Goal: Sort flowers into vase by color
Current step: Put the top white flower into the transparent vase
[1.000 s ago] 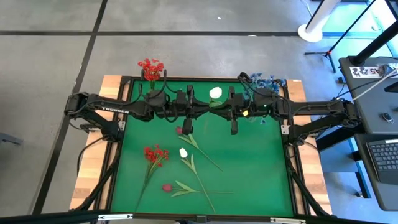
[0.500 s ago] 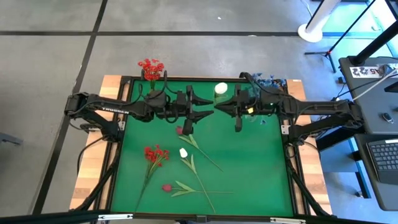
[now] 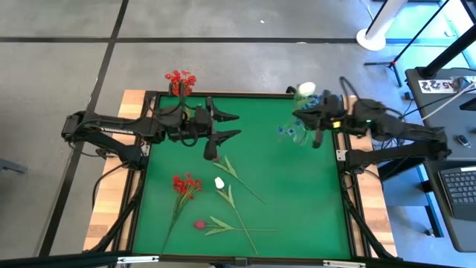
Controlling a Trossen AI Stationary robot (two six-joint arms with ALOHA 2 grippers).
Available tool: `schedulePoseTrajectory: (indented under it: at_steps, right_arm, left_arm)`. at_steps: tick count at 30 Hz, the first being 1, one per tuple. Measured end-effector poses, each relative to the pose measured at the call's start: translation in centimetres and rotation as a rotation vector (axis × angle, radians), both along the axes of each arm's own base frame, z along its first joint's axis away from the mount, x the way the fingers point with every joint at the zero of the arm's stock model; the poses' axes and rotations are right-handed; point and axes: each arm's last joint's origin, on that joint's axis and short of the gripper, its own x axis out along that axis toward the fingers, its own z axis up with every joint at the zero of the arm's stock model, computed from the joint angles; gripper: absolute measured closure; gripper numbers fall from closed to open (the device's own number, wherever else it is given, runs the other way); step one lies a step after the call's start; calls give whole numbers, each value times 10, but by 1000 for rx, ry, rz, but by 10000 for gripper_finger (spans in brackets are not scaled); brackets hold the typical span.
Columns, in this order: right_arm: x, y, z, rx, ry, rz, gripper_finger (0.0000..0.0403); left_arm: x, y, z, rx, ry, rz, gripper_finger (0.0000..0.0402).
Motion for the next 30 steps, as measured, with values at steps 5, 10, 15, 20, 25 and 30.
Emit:
schedulePoseTrajectory:
  at_steps: [5,10,15,20,25,30]
  right_arm:
    - [-29,-1,1,12,15,-85,403]
    - [-45,-1,-1,8,56,-138,403]
    - [-59,-2,10,15,147,-206,403]
    - [-70,-1,33,44,183,-213,403]
    - [-69,-4,27,36,296,-292,403]
    - [-67,-6,17,31,369,-400,403]
  left_arm:
    - [0,1,-7,-2,72,3,195]
    - [-2,1,-22,-6,46,6,195]
    - [-21,11,-35,-31,-16,40,195]
    - [-40,19,-51,-85,-75,67,195]
    - [-53,22,-66,-117,-99,82,195]
    - [-60,21,-70,-131,-133,77,195]
